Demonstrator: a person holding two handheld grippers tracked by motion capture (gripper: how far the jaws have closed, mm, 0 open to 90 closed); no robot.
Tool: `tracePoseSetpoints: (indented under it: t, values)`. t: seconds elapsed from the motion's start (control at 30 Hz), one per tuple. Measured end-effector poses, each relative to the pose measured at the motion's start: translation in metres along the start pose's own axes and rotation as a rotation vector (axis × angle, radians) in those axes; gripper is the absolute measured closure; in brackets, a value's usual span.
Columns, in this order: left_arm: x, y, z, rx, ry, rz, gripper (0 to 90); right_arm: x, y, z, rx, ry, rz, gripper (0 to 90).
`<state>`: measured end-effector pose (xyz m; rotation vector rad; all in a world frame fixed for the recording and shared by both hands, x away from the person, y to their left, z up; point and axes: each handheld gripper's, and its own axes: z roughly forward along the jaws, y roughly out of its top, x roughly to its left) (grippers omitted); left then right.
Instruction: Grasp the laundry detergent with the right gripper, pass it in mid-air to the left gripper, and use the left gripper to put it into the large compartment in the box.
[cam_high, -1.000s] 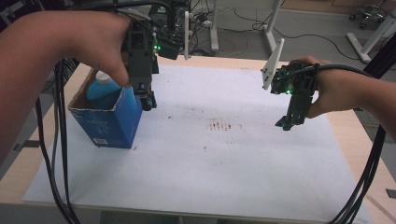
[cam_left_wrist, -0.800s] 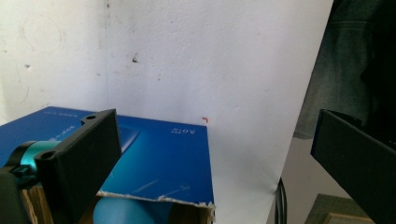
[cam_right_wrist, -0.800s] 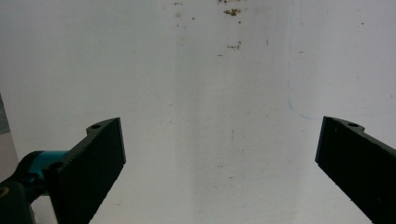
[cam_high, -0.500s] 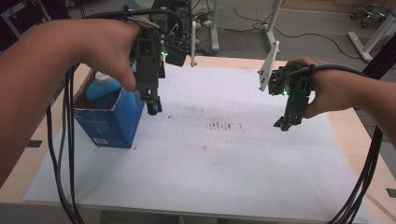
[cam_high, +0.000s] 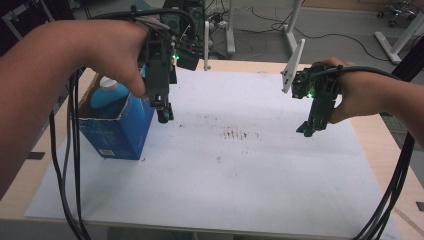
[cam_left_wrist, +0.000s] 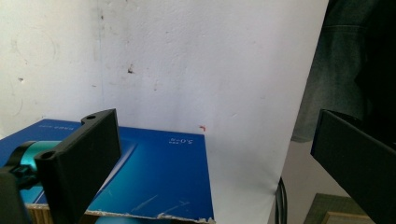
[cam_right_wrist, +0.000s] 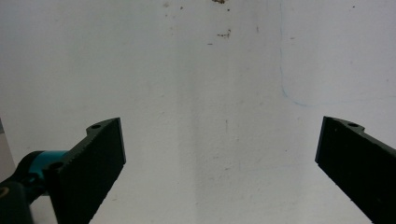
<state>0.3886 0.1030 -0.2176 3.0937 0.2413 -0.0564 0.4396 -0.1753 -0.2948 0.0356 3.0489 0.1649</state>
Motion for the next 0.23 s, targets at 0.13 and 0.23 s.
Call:
tracePoseSetpoints:
  t: [0.13, 0.23]
  values:
    - [-0.0001, 0.0003, -0.0005, -0.001, 0.004, -0.001, 1.7, 0.0012, 0.0005, -0.0012, -0.005, -0.003, -0.003, 0.7]
    - [-0.0015, -0.0001, -0.0002, -0.003, 0.01, -0.002, 1.7, 0.0027, 0.0007, -0.002, -0.003, -0.004, -0.003, 0.7]
